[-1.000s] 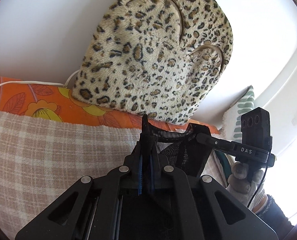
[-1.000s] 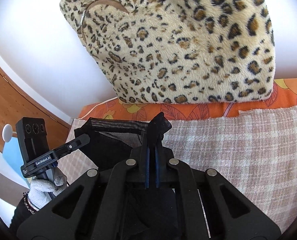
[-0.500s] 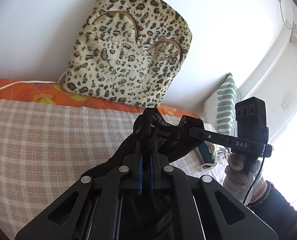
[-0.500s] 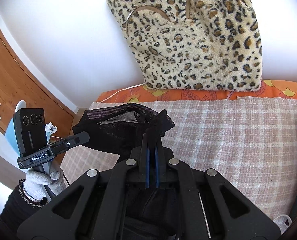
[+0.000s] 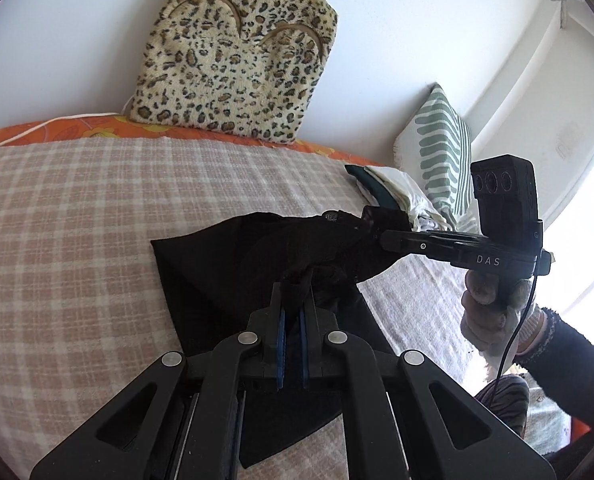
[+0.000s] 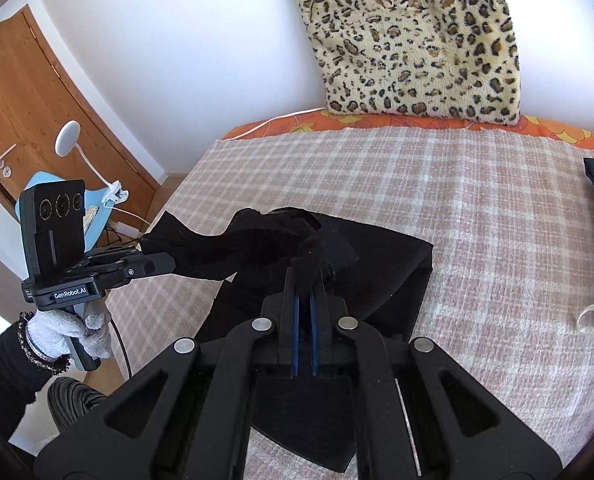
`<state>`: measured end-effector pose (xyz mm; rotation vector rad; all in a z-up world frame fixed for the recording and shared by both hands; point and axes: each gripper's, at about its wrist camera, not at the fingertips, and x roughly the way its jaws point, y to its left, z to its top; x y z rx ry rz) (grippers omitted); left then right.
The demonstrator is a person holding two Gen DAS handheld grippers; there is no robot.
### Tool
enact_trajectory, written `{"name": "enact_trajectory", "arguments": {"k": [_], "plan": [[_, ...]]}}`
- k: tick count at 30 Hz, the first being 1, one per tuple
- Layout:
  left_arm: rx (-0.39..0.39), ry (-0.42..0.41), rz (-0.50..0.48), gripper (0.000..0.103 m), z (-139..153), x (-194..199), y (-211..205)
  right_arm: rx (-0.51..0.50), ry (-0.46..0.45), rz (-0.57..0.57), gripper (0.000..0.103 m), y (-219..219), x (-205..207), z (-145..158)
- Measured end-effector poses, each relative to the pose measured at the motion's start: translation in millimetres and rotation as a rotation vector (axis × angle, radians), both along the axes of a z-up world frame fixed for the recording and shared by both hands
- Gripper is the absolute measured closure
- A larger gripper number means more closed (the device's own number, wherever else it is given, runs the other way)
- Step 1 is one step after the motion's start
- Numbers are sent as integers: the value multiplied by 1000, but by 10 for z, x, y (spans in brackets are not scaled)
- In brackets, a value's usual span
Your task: Fold small clothes
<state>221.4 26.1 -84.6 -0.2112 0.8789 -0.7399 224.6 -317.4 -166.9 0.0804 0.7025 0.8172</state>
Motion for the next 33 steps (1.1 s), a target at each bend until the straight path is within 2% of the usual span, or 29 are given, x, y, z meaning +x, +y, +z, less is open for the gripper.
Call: {"name": "enact_trajectory", "arguments": {"k": [4, 8, 11, 16, 18, 19, 22, 23, 25, 28, 30, 32, 33], "plan": [[64, -4, -41, 99, -144, -237, -30, -53, -15, 1, 98, -31, -263, -296], [128, -22, -71, 99, -264, -367, -52, -141, -68, 3, 98, 3, -456, -512], [154, -22, -98, 99, -337, -443, -73, -196, -103, 0, 98, 16, -529, -618], [242, -88, -153, 99, -360, -601, -153, -258, -171, -3, 98, -19, -636, -686], [282, -80, -169, 97, -402, -621, -165, -298, -196, -1, 98, -4, -674, -725], [301, -73, -179, 92, -426, -632, -165, -317, -206, 1, 98, -1, -694, -749], [358, -63, -186, 90, -473, -684, -113, -367, -243, 19, 97, -7, -815, -808], [370, -62, -185, 85, -475, -704, -77, -390, -255, 24, 97, -14, -866, -829], [382, -65, -173, 76, -455, -749, 16, -415, -265, 42, 93, -49, -971, -856], [382, -61, -148, 75, -399, -774, 172, -410, -268, 79, 89, -142, -1118, -833], [363, -57, -121, 75, -340, -781, 265, -370, -268, 79, 88, -217, -1183, -773], [310, -56, -96, 75, -260, -761, 318, -299, -249, 70, 78, -285, -1186, -704], [284, -61, -85, 75, -220, -741, 326, -263, -237, 61, 70, -303, -1164, -676]]}}
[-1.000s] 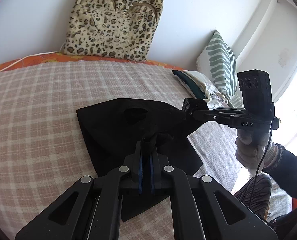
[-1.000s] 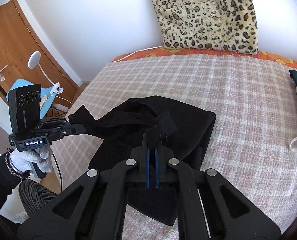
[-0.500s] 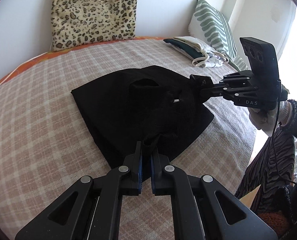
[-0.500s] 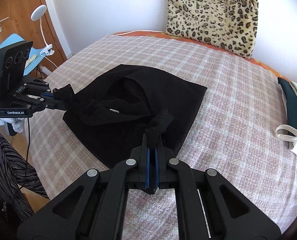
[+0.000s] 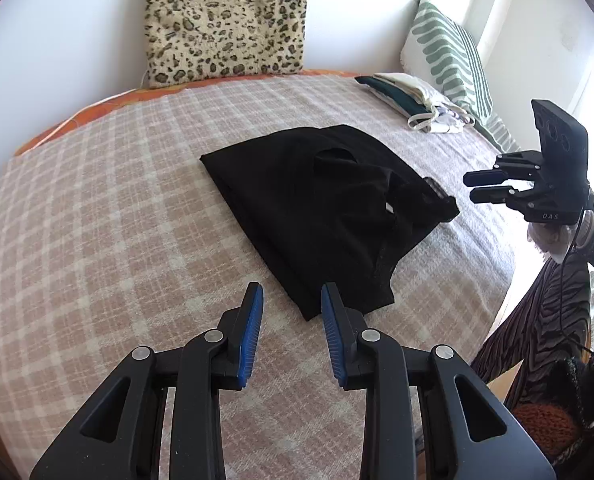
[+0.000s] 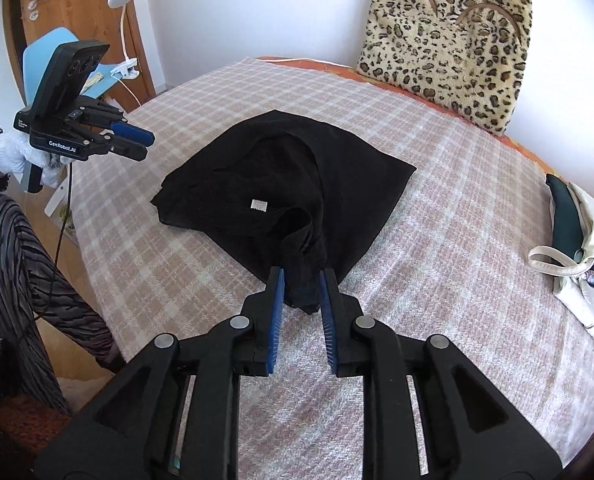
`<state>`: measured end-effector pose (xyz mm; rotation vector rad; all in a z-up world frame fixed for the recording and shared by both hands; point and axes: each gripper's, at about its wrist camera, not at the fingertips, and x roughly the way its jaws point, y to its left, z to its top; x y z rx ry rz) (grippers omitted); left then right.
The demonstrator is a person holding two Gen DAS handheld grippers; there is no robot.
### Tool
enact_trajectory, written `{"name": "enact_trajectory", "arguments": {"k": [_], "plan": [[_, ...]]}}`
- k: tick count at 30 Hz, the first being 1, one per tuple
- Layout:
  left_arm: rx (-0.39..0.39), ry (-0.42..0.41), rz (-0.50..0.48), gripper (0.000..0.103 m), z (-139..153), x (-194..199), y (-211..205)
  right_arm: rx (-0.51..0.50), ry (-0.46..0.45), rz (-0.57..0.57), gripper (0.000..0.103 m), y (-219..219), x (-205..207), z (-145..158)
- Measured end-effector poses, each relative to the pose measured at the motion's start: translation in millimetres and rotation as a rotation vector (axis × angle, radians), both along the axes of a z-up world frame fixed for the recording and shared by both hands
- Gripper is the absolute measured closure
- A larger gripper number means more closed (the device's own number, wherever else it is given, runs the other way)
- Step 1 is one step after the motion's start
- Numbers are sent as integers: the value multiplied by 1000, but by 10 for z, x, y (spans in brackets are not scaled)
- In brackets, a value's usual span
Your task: Fold small clothes
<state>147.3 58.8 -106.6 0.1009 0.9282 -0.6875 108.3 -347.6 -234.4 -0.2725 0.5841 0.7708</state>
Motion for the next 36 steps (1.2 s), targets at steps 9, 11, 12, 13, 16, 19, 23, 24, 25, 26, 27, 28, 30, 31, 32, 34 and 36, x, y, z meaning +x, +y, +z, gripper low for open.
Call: {"name": "enact_trajectory", "arguments": {"k": [9, 11, 12, 13, 16, 19, 23, 24, 25, 26, 27, 28, 30, 31, 32, 34, 36], "plan": [[-135, 76, 68, 67, -64, 302, -240, 39, 90, 15, 66, 334, 229, -150], [-123, 82, 86, 66, -121, 344, -260, -76, 100, 44, 66, 445, 178, -308], [-125, 90, 100, 66, -144, 379, -250, -126, 101, 59, 66, 467, 140, -375], [-134, 98, 120, 65, -157, 418, -217, -154, 103, 74, 66, 453, 102, -409], [-205, 129, 199, 65, -174, 594, -62, -61, 124, 92, 66, 263, 77, -287], [-304, 181, 268, 65, -213, 829, 59, 133, 170, 19, 66, 17, 333, -65], [-370, 222, 323, 65, -286, 1090, 65, 345, 248, -130, 66, -202, 890, 55], [-377, 229, 331, 65, -306, 1140, 53, 386, 277, -157, 66, -239, 1038, 42], [-385, 238, 337, 65, -329, 1186, 37, 419, 306, -187, 66, -261, 1178, 16], [-392, 246, 341, 65, -350, 1222, 23, 453, 333, -206, 66, -279, 1306, -17], [-400, 253, 342, 65, -370, 1250, 7, 481, 363, -226, 66, -277, 1432, -54], [-410, 262, 341, 65, -391, 1271, -8, 503, 390, -244, 66, -281, 1543, -90], [-427, 280, 336, 65, -428, 1328, -35, 531, 435, -267, 66, -272, 1731, -172], [-426, 284, 334, 65, -442, 1347, -51, 534, 448, -277, 66, -261, 1800, -204], [-424, 285, 332, 66, -452, 1361, -62, 532, 459, -284, 66, -241, 1873, -226], [-430, 292, 328, 67, -466, 1392, -63, 525, 471, -284, 66, -195, 1990, -260], [-449, 294, 332, 67, -464, 1421, -41, 519, 482, -275, 66, -146, 2047, -287]]}}
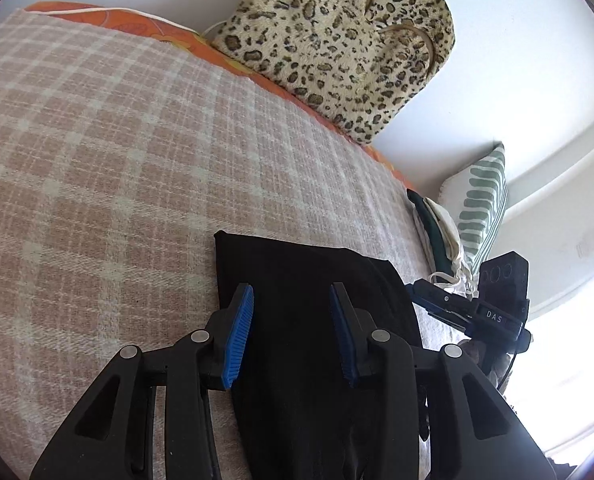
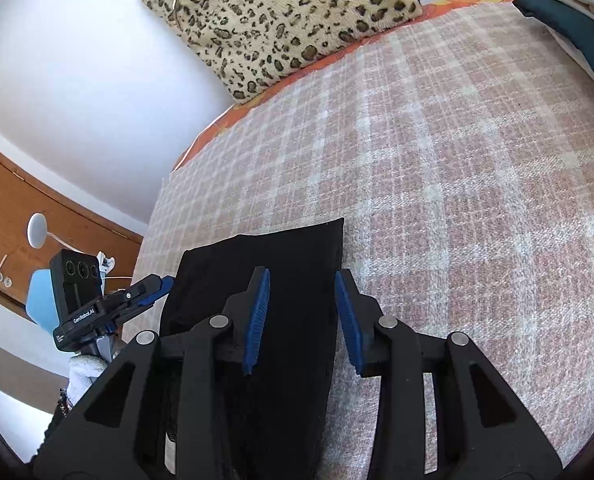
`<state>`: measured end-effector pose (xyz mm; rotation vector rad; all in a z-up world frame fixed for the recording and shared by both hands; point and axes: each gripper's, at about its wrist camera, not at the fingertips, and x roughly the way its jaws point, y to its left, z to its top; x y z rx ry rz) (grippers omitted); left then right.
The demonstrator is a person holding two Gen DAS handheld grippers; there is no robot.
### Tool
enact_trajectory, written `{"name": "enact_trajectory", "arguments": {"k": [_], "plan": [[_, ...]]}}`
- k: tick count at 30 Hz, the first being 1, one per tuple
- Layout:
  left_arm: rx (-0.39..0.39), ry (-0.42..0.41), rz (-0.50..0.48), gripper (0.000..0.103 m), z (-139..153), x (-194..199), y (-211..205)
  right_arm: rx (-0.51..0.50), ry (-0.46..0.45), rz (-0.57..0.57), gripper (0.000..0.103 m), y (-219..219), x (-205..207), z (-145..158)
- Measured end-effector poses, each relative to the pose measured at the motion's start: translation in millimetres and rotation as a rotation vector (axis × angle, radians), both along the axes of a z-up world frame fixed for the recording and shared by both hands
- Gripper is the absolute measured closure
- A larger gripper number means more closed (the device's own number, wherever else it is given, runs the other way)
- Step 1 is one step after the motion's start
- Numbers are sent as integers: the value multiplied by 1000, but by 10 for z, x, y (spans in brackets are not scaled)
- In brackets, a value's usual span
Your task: Fold small clothes
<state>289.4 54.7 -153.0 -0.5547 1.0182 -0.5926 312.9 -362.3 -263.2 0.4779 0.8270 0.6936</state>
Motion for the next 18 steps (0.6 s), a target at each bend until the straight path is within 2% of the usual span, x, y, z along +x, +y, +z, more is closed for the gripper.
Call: {"name": "enact_trajectory", "arguments": {"k": [4, 11, 14, 18], "plan": [[-33, 2, 5, 70, 7, 51, 25, -1, 15, 11, 66, 56, 83, -41], [1, 33, 29, 71, -77, 75, 60, 11, 33, 2, 66, 40, 187, -92], [-29, 58, 27, 71, -133, 80, 72, 31, 44, 4, 66, 33, 206, -117], [-22, 49, 5, 71, -138, 76, 12, 11, 38, 12, 69, 101, 217, -116]]}}
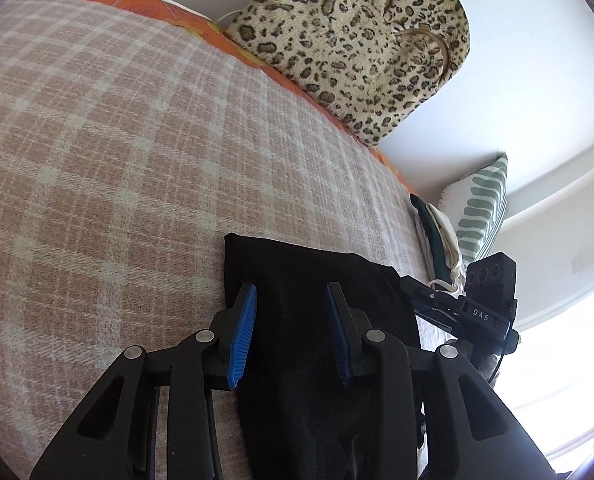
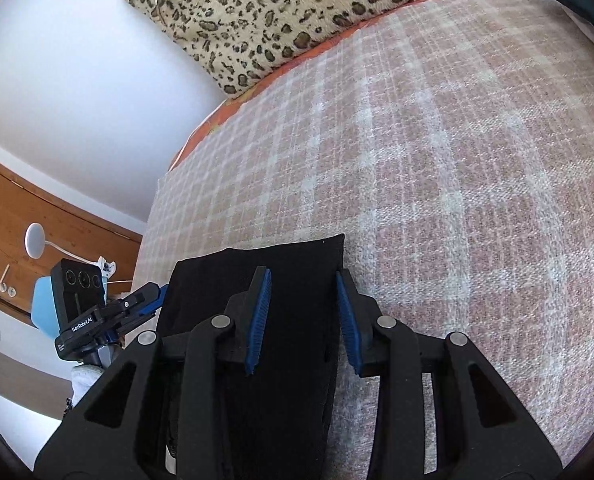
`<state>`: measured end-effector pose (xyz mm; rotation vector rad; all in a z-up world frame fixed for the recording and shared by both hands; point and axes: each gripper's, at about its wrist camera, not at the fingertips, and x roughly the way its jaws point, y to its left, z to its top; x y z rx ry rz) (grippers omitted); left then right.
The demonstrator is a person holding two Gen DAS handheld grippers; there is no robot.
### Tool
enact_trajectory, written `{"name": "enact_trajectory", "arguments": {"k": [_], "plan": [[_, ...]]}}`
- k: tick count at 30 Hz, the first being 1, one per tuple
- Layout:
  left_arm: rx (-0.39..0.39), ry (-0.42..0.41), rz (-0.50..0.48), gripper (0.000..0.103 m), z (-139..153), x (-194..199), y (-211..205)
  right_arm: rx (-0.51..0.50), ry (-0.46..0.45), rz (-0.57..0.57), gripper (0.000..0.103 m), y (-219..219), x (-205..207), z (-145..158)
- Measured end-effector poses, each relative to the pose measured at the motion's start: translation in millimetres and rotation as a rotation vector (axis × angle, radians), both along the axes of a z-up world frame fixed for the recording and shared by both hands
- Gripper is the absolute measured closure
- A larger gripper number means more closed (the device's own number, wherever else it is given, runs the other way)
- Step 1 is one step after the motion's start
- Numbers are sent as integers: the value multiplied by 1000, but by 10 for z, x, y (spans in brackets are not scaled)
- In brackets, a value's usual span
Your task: Fold small clothes
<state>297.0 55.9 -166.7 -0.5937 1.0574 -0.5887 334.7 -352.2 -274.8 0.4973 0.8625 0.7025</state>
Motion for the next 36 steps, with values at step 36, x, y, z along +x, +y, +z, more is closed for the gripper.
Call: {"name": "enact_trajectory", "arguments": {"k": [36], "plan": [[30, 11, -17, 103, -80, 28, -131, -9, -30, 17, 97, 58, 43, 62]]}}
